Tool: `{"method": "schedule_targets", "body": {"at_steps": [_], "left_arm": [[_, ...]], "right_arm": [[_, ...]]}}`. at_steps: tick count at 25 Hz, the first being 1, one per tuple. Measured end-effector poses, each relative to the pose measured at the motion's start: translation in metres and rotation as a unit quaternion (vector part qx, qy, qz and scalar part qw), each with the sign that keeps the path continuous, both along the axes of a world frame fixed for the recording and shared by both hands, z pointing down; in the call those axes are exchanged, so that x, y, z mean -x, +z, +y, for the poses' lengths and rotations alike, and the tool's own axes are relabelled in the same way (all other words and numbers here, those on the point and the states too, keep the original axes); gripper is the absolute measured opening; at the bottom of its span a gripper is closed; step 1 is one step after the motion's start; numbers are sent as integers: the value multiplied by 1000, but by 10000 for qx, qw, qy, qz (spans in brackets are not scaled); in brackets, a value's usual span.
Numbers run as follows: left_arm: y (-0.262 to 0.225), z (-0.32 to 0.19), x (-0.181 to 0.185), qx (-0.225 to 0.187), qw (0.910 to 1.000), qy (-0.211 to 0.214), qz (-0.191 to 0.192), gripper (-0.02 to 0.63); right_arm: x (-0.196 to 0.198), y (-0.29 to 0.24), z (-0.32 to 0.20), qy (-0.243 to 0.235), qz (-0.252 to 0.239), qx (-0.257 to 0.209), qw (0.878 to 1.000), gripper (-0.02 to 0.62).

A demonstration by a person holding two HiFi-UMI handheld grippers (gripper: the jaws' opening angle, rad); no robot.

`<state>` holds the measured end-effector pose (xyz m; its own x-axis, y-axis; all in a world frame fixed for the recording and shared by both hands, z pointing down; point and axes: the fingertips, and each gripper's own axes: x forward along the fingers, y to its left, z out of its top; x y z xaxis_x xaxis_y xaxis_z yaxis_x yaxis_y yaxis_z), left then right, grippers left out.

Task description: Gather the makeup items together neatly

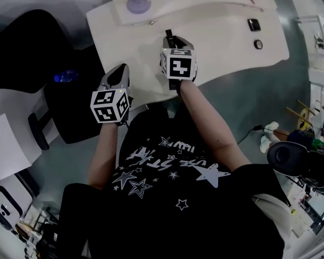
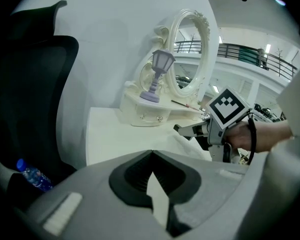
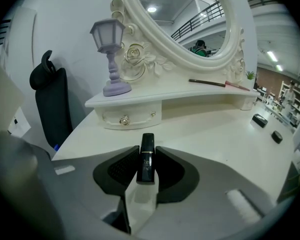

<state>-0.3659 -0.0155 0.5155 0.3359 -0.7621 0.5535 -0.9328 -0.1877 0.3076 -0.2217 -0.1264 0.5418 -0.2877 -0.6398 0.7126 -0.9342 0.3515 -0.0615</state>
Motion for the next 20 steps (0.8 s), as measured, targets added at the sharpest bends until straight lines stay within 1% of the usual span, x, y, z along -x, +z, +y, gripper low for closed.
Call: {"method": "schedule_targets", "body": {"at_steps": [5,12,17,20], "left_arm": [[-9,-8,-19,-136,9999,45,9,0],[-14,-19,-44,-169,9998,-38,-28,0],[-14,-24,-66,-137,9998,-124,-43,0],[-14,-28,-79,-125,9998,-96,-85,0]], "right_arm": [[-31,-13,-9,20,65,-152,9999,127],[-78,-9,-23,64,186,-123,9997,127],[-94,1,-32,-118,173,-50,9998,127],[-100,5,-38,-246,188,-31,9995,127]]}}
